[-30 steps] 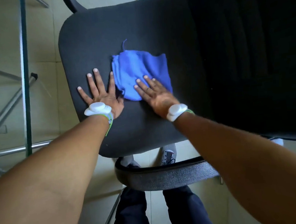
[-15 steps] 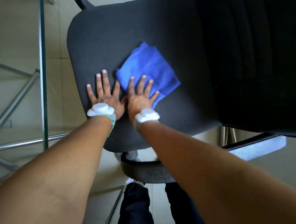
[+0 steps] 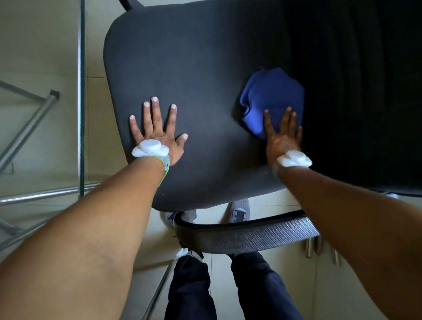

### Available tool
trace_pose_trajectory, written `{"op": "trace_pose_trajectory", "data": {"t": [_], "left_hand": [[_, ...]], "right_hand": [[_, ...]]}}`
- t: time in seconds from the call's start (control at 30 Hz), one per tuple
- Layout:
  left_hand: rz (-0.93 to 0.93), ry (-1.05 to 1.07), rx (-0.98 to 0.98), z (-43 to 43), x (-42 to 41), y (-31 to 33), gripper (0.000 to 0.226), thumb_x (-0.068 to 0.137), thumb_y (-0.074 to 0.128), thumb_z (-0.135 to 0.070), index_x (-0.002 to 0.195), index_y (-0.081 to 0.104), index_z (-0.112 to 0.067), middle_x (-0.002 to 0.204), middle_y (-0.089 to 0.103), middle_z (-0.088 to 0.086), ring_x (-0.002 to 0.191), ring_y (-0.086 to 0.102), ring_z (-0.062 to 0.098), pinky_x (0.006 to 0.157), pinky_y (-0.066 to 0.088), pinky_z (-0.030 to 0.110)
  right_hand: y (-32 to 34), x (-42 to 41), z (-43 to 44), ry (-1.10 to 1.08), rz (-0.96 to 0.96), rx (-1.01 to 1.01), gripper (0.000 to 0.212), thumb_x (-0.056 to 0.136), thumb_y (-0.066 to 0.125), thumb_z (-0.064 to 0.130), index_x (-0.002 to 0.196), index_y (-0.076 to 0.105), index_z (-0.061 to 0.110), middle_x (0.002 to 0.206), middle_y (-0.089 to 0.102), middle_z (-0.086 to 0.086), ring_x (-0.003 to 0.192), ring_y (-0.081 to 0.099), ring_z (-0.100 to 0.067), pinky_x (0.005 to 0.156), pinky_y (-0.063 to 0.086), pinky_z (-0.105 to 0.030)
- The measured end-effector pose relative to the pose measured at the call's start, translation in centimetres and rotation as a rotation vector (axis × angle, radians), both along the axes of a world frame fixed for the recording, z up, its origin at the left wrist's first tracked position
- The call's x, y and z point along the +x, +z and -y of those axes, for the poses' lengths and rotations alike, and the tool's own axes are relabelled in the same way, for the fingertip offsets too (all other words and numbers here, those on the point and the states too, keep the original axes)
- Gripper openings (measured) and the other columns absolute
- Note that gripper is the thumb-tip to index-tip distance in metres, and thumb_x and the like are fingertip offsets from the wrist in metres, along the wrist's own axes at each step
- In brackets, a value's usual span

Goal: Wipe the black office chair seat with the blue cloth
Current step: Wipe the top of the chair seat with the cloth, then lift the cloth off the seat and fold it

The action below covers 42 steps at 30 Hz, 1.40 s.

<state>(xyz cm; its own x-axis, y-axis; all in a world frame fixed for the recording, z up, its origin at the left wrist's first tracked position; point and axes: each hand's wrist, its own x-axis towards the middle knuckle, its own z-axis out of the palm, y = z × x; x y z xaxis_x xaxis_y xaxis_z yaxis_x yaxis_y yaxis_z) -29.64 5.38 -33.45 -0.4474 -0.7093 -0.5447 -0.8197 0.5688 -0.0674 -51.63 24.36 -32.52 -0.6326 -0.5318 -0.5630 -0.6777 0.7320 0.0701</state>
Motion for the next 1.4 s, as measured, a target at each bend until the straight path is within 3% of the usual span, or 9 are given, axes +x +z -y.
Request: {"op": "trace_pose_trajectory", "data": {"t": [0.17, 0.47, 0.63, 0.8, 0.9, 1.03, 1.17, 1.33, 1.4], "left_hand": [[-0.007, -0.012, -0.035, 0.0, 0.2, -0.4, 0.077, 0.094, 0.019, -0.063, 0.152, -0.022, -0.033, 0.161, -0.033, 0.012, 0.150, -0.028, 0.032, 0.117, -0.005, 0.068], [0.045, -0.033, -0.007, 0.3, -0.2, 0.1, 0.077, 0.093, 0.022, -0.056, 0.153, -0.020, -0.033, 0.162, -0.032, 0.012, 0.149, -0.029, 0.032, 0.116, -0.007, 0.068], [0.005, 0.053, 0.081, -0.6, -1.0, 1.5, 0.082, 0.091, 0.024, -0.067, 0.156, -0.012, -0.031, 0.162, -0.030, 0.013, 0.150, -0.027, 0.032, 0.118, -0.009, 0.066], [-0.304, 0.412, 0.457, -3.8, -4.2, 5.0, 0.066, 0.097, 0.035, -0.058, 0.147, 0.039, -0.015, 0.168, 0.001, 0.010, 0.156, 0.002, 0.025, 0.126, 0.004, 0.046], [-0.446, 0.666, 0.674, -4.0, -5.3, 8.8, 0.048, 0.087, 0.060, -0.049, 0.117, 0.056, -0.012, 0.132, 0.061, 0.014, 0.122, 0.059, 0.031, 0.104, 0.047, 0.040], [-0.458, 0.570, 0.533, -3.7, -6.0, 17.4, 0.029, 0.090, 0.060, -0.021, 0.117, 0.053, -0.013, 0.112, 0.066, 0.010, 0.100, 0.063, 0.031, 0.081, 0.044, 0.031], [-0.639, 0.555, 0.546, -3.1, -5.2, 25.5, 0.023, 0.085, 0.059, -0.005, 0.102, 0.052, -0.020, 0.095, 0.059, 0.003, 0.085, 0.055, 0.023, 0.073, 0.042, 0.029], [-0.982, 0.835, 0.874, -1.2, 0.6, 31.2, 0.038, 0.079, 0.067, 0.015, 0.094, 0.056, -0.018, 0.093, 0.062, 0.004, 0.085, 0.060, 0.020, 0.085, 0.054, 0.035], [-1.063, 1.011, 0.743, -0.2, 5.3, 32.3, 0.038, 0.078, 0.070, 0.012, 0.103, 0.057, -0.013, 0.100, 0.064, 0.009, 0.091, 0.062, 0.023, 0.091, 0.054, 0.043]], "right_hand": [[-0.2, 10.2, 6.7, -0.245, 0.022, -0.052, 0.072, 0.096, 0.012, -0.002, 0.163, -0.005, 0.018, 0.167, -0.008, -0.033, 0.156, -0.005, -0.050, 0.122, 0.015, -0.065], [0.4, 13.8, 4.9, 0.242, 0.146, -0.077, 0.066, 0.106, 0.024, 0.007, 0.163, -0.008, 0.015, 0.169, -0.015, -0.024, 0.157, -0.011, -0.042, 0.127, 0.001, -0.056], [0.8, 11.3, 4.8, -0.146, 0.111, 0.073, 0.072, 0.104, 0.029, 0.001, 0.163, -0.009, 0.015, 0.166, -0.017, -0.031, 0.157, -0.010, -0.045, 0.128, 0.003, -0.051], [2.4, 15.3, 8.9, -0.229, 0.466, -0.036, 0.069, 0.107, 0.035, 0.016, 0.163, -0.004, 0.018, 0.171, 0.003, -0.023, 0.157, 0.010, -0.044, 0.127, 0.019, -0.049], [6.4, 15.7, 7.5, -0.501, 0.708, -0.263, 0.081, 0.095, 0.054, 0.026, 0.162, 0.010, 0.016, 0.139, 0.059, -0.025, 0.121, 0.064, -0.041, 0.104, 0.051, -0.042], [12.6, 15.1, 5.5, -0.980, 0.965, -0.550, 0.106, 0.075, 0.052, 0.037, 0.159, -0.013, 0.042, 0.134, 0.066, -0.017, 0.104, 0.067, -0.030, 0.097, 0.054, -0.040], [19.3, 12.0, 5.2, -1.155, 0.880, -0.722, 0.081, 0.066, 0.048, 0.062, 0.141, 0.055, 0.033, 0.108, 0.072, -0.001, 0.109, 0.069, -0.027, 0.095, 0.053, -0.043], [25.2, 11.3, 7.9, -1.102, 1.020, -0.729, 0.076, 0.080, 0.062, 0.076, 0.132, 0.064, 0.021, 0.121, 0.075, -0.001, 0.114, 0.069, -0.020, 0.098, 0.049, -0.032], [27.8, 14.0, 10.2, -0.903, 1.065, -0.581, 0.077, 0.071, 0.069, 0.078, 0.116, 0.070, 0.016, 0.110, 0.077, -0.002, 0.106, 0.070, -0.021, 0.102, 0.049, -0.035]]}}
